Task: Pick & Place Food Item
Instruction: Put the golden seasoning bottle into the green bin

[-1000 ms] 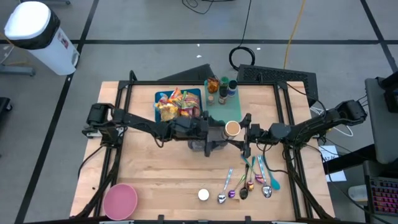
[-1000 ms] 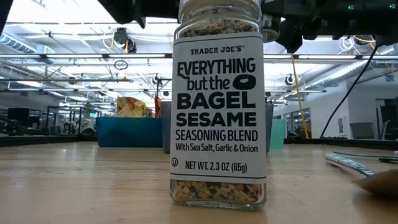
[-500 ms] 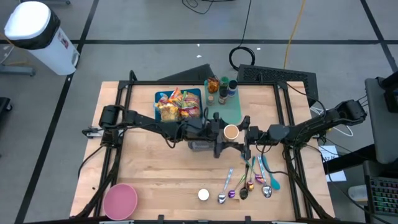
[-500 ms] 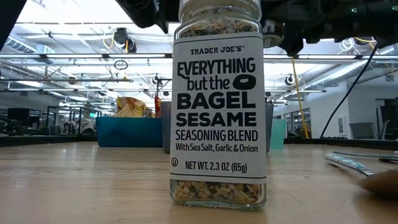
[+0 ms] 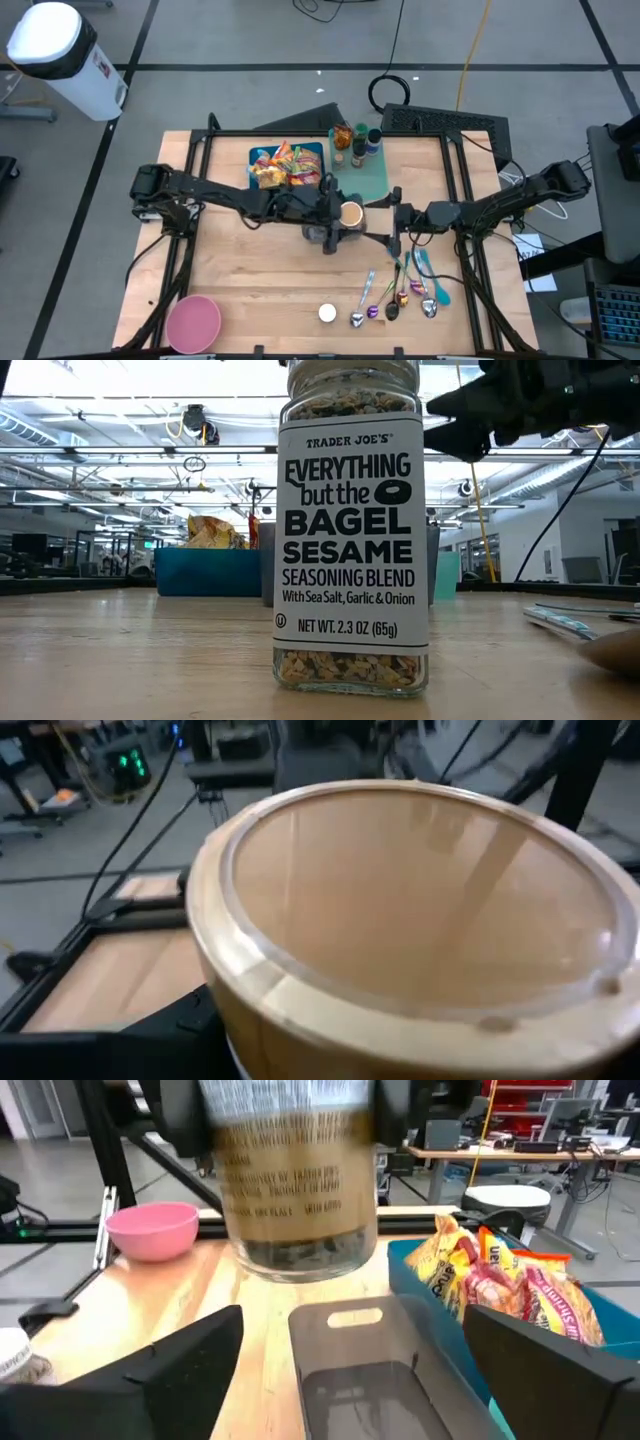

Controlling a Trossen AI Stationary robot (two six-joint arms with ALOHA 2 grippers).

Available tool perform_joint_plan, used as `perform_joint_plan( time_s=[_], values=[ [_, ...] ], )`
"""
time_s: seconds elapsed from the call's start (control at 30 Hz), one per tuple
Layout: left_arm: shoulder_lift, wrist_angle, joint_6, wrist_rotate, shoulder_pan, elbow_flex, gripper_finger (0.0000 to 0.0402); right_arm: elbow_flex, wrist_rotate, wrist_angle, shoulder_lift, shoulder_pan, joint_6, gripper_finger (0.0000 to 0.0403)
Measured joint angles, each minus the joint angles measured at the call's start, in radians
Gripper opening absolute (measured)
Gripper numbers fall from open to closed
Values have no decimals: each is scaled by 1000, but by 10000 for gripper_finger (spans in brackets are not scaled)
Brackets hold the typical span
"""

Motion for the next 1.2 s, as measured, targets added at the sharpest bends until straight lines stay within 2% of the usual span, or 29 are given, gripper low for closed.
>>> perform_joint_plan(
  time_s=[0.17,0.27,0.37,0.57,0.73,0.9,0.97,1.2],
  values=[
    [2,-18,3,-17,-6,-40,276,28,20,-82,-76,-2,-13,385],
    [38,0,-14,-36,-6,-47,276,144,48,-282,-130,-3,-16,379],
    [84,1,-23,-57,-2,-52,276,314,42,-527,-119,-2,9,379],
    [128,36,-29,-68,12,-50,276,640,38,-904,44,-2,30,379],
    [141,40,-36,-71,17,-51,276,796,33,-1087,216,-4,23,379],
    [142,29,-42,-70,18,-51,276,838,13,-1178,310,-8,-3,379],
    [146,26,-46,-69,16,-51,276,837,-14,-1189,320,-13,3,379],
    [143,30,-61,-72,17,-50,276,837,-14,-1210,311,-29,54,376]
  ],
)
